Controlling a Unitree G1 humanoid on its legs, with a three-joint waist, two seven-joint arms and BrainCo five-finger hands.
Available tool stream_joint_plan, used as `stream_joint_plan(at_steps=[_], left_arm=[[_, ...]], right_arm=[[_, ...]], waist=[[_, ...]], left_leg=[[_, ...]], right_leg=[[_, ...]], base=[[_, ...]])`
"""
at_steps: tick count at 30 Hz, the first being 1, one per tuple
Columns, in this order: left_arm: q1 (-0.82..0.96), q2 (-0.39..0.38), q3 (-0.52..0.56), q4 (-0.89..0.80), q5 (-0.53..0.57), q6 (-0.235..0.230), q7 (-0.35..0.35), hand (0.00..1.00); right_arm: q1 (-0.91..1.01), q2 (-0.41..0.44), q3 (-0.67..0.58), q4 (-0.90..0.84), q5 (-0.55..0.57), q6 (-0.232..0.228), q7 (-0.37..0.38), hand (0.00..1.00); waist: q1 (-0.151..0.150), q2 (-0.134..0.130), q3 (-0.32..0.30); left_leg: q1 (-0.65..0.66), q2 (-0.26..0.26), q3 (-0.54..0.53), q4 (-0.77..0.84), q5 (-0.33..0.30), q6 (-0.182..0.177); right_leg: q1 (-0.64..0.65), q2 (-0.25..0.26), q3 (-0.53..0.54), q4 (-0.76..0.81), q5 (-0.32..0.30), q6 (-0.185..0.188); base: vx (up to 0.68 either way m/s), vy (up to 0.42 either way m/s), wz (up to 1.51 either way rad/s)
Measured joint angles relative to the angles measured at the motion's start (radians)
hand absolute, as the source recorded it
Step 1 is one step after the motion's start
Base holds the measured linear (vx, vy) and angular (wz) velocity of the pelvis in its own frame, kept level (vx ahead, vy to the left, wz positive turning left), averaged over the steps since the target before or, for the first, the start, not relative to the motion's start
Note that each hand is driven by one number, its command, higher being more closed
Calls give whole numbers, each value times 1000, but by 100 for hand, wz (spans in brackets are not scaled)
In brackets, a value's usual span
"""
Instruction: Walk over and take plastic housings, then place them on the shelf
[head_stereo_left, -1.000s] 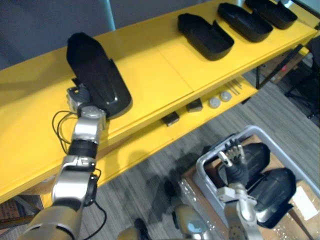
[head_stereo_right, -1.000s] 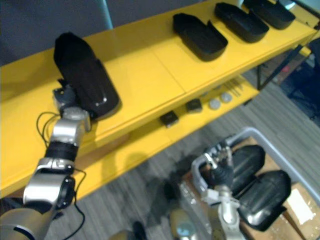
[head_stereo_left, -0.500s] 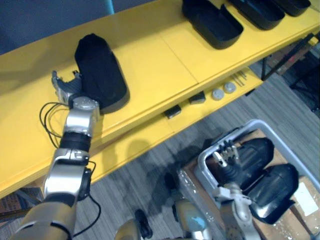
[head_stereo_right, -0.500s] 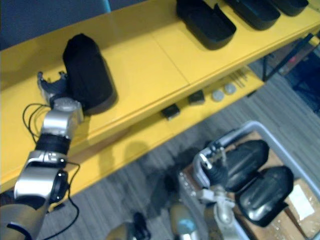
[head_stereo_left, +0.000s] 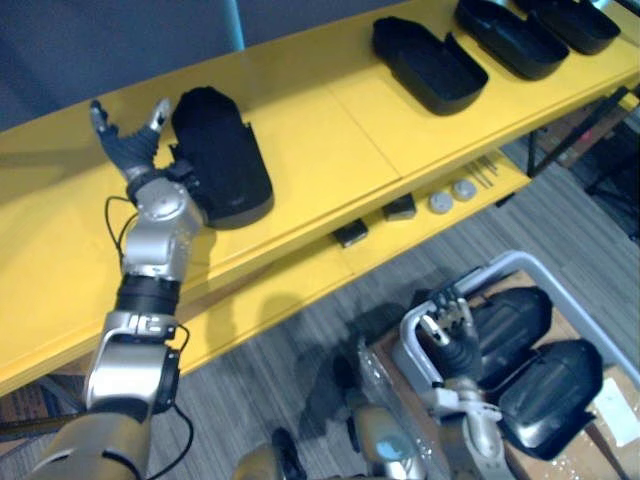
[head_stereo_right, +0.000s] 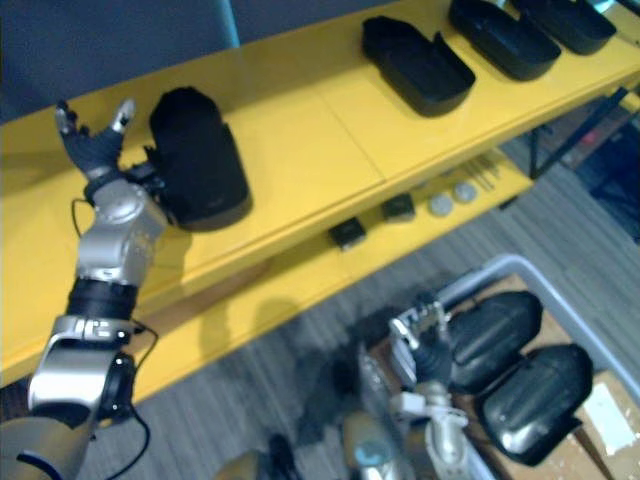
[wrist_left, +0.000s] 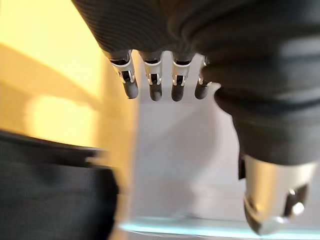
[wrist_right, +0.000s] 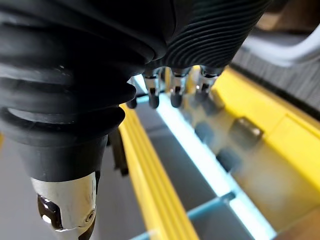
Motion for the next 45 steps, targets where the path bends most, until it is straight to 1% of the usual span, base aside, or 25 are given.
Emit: stream_joint_plan(at_steps=[1, 2, 4, 5, 6, 8, 9, 10, 12, 13, 14, 15, 16, 17, 18, 21, 24, 26, 30, 35, 37, 38, 41, 42, 45], left_arm=[[30, 2, 26, -29, -4, -7, -37, 0], [52, 13, 35, -41, -13, -13, -62, 0], [95, 33, 64, -67, -59, -14, -143, 0], [122, 42, 75, -91, -80, -15, -180, 0], [141, 49, 82, -104, -80, -15, -202, 0], [224, 75, 115, -140, -105, -15, -277, 0], [272, 75, 133, -140, -111, -12, -310, 0], [297, 75, 142, -140, -111, -11, -321, 0], [374, 76, 153, -137, -111, -6, -358, 0], [419, 75, 153, -127, -110, -3, -382, 0], [443, 75, 152, -101, -110, 1, -397, 0], [468, 75, 153, -42, -108, 1, -412, 0], [478, 74, 154, -8, -108, 1, -421, 0], [495, 67, 155, 43, -106, 1, -433, 0], [504, 64, 155, 72, -102, 1, -451, 0], [514, 64, 155, 106, -97, 1, -501, 0], [513, 63, 155, 133, -99, -8, -532, 0], [513, 62, 155, 150, -99, -8, -543, 0], [513, 54, 155, 179, -102, -8, -543, 0], [510, 0, 137, 188, -106, -1, -522, 0], [507, -23, 136, 190, -106, 11, -496, 0], [505, -31, 136, 190, -105, 10, -481, 0], [468, -34, 130, 210, -104, 29, -436, 0], [456, -43, 127, 216, -103, 33, -414, 0], [445, -54, 125, 217, -98, 40, -379, 0]], right_arm=[[-4, -4, -1, 0, 0, 0, 3, 0], [-9, -5, -5, 1, 0, 0, 10, 0], [-11, -8, -22, 2, -1, -1, 25, 0], [-11, -9, -37, 4, 0, -2, 36, 0], [-12, -10, -43, 4, 0, -3, 42, 0], [-20, -12, -59, 5, 0, -13, 59, 0], [-19, -12, -64, 7, 0, -13, 67, 0], [-18, -12, -64, 8, 0, -13, 71, 0], [-4, -12, -66, 9, 1, -13, 88, 0], [-5, -13, -70, 9, 1, -11, 101, 0], [-8, -13, -74, 9, 1, -11, 112, 0], [-10, -20, -75, 10, 1, -10, 129, 0], [-11, -26, -76, 11, 2, -10, 137, 0], [-12, -35, -87, 11, 2, -9, 154, 0], [-13, -45, -100, 17, 2, -9, 165, 0], [-11, -60, -134, 23, 3, -9, 194, 0], [-12, -67, -147, 24, 3, -8, 209, 0], [-8, -67, -153, 24, 3, -2, 218, 0], [-8, -66, -154, 24, 3, 14, 237, 0], [-8, -66, -156, 23, 2, 23, 237, 0], [-8, -66, -161, 23, 2, 24, 237, 0], [-7, -66, -164, 23, 2, 24, 237, 0], [-8, -65, -178, 23, 2, 25, 236, 0], [-6, -65, -181, 23, 2, 25, 236, 0], [-5, -65, -182, 23, 2, 25, 236, 0]], waist=[[2, 21, -17], [6, 37, -31], [13, 67, -57], [18, 76, -77], [22, 79, -86], [33, 82, -102], [38, 81, -121], [40, 79, -129], [53, 75, -153], [55, 77, -161], [58, 81, -166], [58, 82, -177], [57, 81, -178], [55, 88, -178], [55, 89, -177], [54, 88, -177], [49, 88, -177], [43, 88, -177], [31, 88, -177], [21, 89, -177], [17, 91, -176], [12, 92, -175], [-1, 95, -173], [-3, 95, -173], [-10, 96, -172]], left_leg=[[2, -1, -2, -1, 0, 0], [4, -1, -3, -2, 0, 0], [19, -2, -25, -14, 2, 3], [18, -4, -33, -22, 11, 6], [21, -6, -35, -29, 16, 7], [37, -15, -46, -50, 28, 10], [35, -17, -51, -54, 32, 10], [35, -17, -52, -57, 33, 9], [35, -16, -50, -71, 37, 10], [34, -9, -47, -77, 38, 13], [35, -4, -46, -82, 41, 15], [40, -1, -50, -98, 50, 3], [49, -3, -50, -106, 53, -3], [52, 1, -52, -112, 63, -19], [54, 6, -52, -117, 68, -26], [63, 14, -52, -130, 82, -39], [70, 11, -50, -141, 87, -40], [71, 7, -50, -141, 88, -40], [71, 1, -48, -142, 88, -39], [71, 2, -36, -147, 89, -40], [70, 0, -27, -152, 91, -42], [70, -1, -26, -157, 95, -42], [70, -2, -26, -157, 95, -42], [70, -2, -25, -157, 95, -42], [70, -3, -23, -157, 95, -42]], right_leg=[[2, 4, -4, 1, 1, 1], [4, 4, -9, 1, 1, 1], [19, 4, -41, 1, 1, 1], [19, 2, -57, 1, 1, 1], [19, 1, -58, 1, 1, 1], [30, -5, -66, -8, -1, 1], [30, -9, -79, -8, -11, -4], [30, -10, -82, -8, -17, -3], [30, -10, -94, -8, -24, 1], [31, -10, -116, -8, -39, -9], [31, -8, -125, -8, -42, -11], [30, -20, -146, 1, -17, -24], [32, -19, -153, -6, -16, -23], [34, -14, -159, -8, -18, -26], [30, -9, -161, -8, -19, -29], [30, 0, -160, -8, -18, -29], [30, 1, -159, -8, -17, -28], [31, -4, -158, -8, -17, -28], [30, -9, -154, -9, -16, -29], [21, -5, -139, -9, -14, -31], [12, -5, -133, -9, -11, -32], [9, -5, -133, -9, -10, -33], [8, -5, -132, -9, -9, -33], [8, -5, -131, -9, -9, -33], [7, -5, -129, -9, -9, -33]], base=[[69, 10, 3], [71, 9, 1], [36, -23, 8], [-2, -47, 14], [-22, -43, 13], [-85, -31, 12], [-104, -30, 14], [-81, -41, 10], [-44, -42, 1], [-14, -45, 1], [5, -61, 4], [16, -62, 2], [31, -87, 4], [41, -100, 3], [42, -99, 3], [39, -86, -1], [9, -26, -3], [-6, 1, -2], [0, 0, 0], [-4, -1, -6], [0, -1, -11], [4, -1, -5], [0, 0, 0], [0, 0, 0], [0, 0, 0]])
